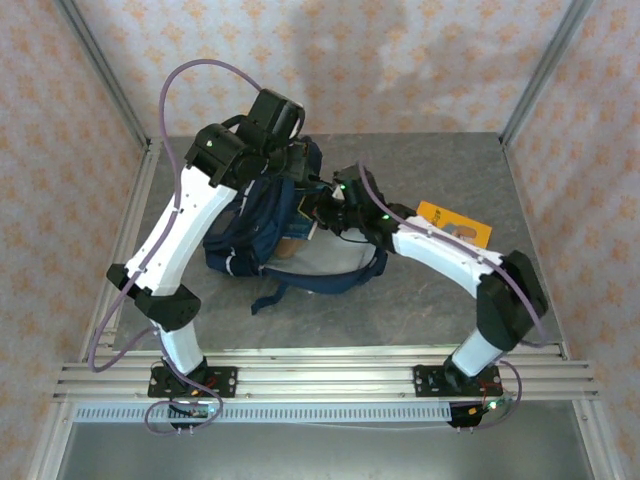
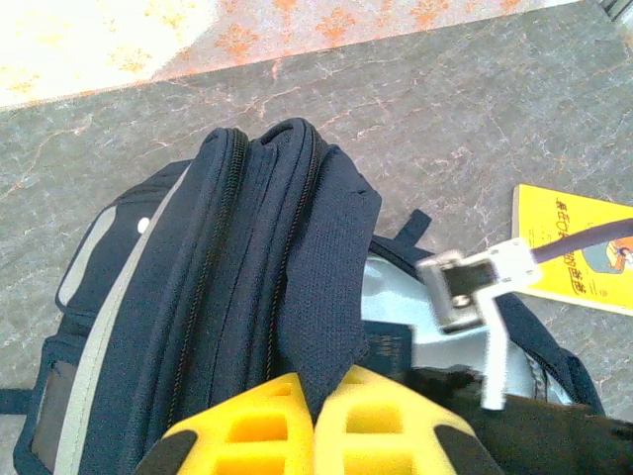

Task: Pack the student bag

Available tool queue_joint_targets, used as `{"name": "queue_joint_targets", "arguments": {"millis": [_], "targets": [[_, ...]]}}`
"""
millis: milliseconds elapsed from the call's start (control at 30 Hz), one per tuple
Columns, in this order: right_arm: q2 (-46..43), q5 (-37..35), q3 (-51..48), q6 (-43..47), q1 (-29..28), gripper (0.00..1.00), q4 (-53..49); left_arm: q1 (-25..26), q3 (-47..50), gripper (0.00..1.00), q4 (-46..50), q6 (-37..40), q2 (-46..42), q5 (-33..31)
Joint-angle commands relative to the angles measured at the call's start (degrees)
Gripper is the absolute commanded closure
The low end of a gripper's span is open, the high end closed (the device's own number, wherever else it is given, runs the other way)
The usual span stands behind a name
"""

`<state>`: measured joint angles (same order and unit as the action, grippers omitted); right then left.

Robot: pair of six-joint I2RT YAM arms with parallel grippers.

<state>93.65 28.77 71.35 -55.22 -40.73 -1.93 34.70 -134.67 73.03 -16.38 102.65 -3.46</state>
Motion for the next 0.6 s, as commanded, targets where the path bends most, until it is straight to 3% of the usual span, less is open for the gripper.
{"name": "queue_joint_targets", "arguments": {"millis": [0,100,167,267,433,567], "targets": [[4.9,-5.5,2.8,1.6,-2.6,1.0,11.1,-0.8,-4.6,1.0,-7.7,-0.2,-0.7,-1.1],[12.5,-8.6,7.2,0.5,-4.3,0.99,14.4,-2.0,-6.8,1.0,-7.9,-2.0,0.9,-0.8],[17.7,-9.7,11.7,0.9,-5.2,0.93,13.7,-3.0,-7.9,1.0,-8.1,-3.0,1.7,-0.6],[22.7,-8.5,16.6,2.7,-5.8,0.68,14.7,-4.5,-8.6,1.0,-8.0,-4.3,2.5,-0.8],[14.9,-9.7,11.4,10.0,-4.8,0.31,16.3,-7.5,-7.2,1.0,-6.0,-6.2,2.8,-3.4],[6.1,-9.7,5.8,15.7,-2.6,0.23,11.3,-9.4,0.3,1.0,-10.5,-7.9,-0.5,-9.6]]}}
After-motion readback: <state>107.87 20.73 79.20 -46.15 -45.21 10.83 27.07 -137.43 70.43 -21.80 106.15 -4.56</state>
